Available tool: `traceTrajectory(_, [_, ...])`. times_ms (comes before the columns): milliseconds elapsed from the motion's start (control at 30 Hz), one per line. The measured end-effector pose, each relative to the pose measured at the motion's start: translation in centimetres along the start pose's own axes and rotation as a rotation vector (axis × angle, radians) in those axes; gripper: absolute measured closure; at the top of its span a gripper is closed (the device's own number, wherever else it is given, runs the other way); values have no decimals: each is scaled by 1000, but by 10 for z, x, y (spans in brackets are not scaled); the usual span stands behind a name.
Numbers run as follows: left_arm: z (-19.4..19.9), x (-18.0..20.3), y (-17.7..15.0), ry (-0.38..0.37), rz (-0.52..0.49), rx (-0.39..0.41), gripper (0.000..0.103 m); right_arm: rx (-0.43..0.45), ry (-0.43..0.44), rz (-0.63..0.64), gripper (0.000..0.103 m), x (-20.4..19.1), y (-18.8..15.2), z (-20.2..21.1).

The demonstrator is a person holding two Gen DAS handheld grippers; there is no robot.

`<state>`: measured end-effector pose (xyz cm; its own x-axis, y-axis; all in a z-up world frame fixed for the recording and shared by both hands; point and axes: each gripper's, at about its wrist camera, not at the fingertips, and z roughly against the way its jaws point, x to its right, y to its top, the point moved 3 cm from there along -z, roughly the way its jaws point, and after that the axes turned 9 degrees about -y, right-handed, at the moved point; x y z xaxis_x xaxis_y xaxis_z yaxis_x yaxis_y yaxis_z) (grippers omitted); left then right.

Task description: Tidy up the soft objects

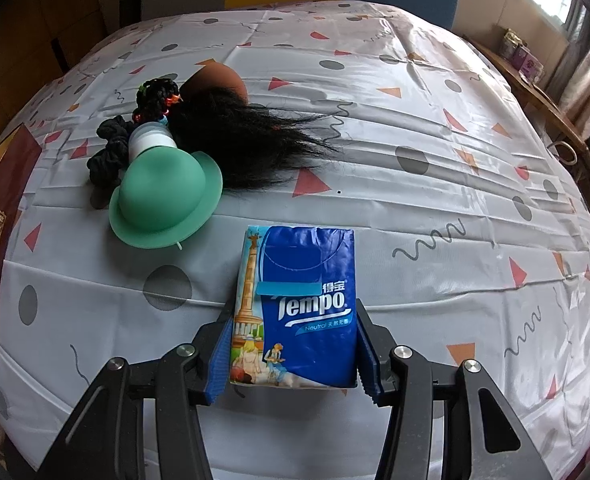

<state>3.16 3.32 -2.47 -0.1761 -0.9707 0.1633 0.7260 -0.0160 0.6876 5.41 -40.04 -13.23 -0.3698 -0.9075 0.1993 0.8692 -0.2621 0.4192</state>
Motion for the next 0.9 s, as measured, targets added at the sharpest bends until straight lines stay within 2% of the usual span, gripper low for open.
traceTrajectory(167, [-1,-5,-2,-4,14,-4,36,-11,26,-30,51,-3,-2,4])
traceTrajectory(500, [-3,-11,-7,-7,30,-7,36,-7,7,-8,51,-12,-7,7])
traceTrajectory(733, [-4,-17,-9,-6,41,-15,36,34,105,-47,51,-30,-9,29])
traceTrajectory(900, [-6,-21,-8,-7,53,-17,36,99,214,-5,51,-67,0,64])
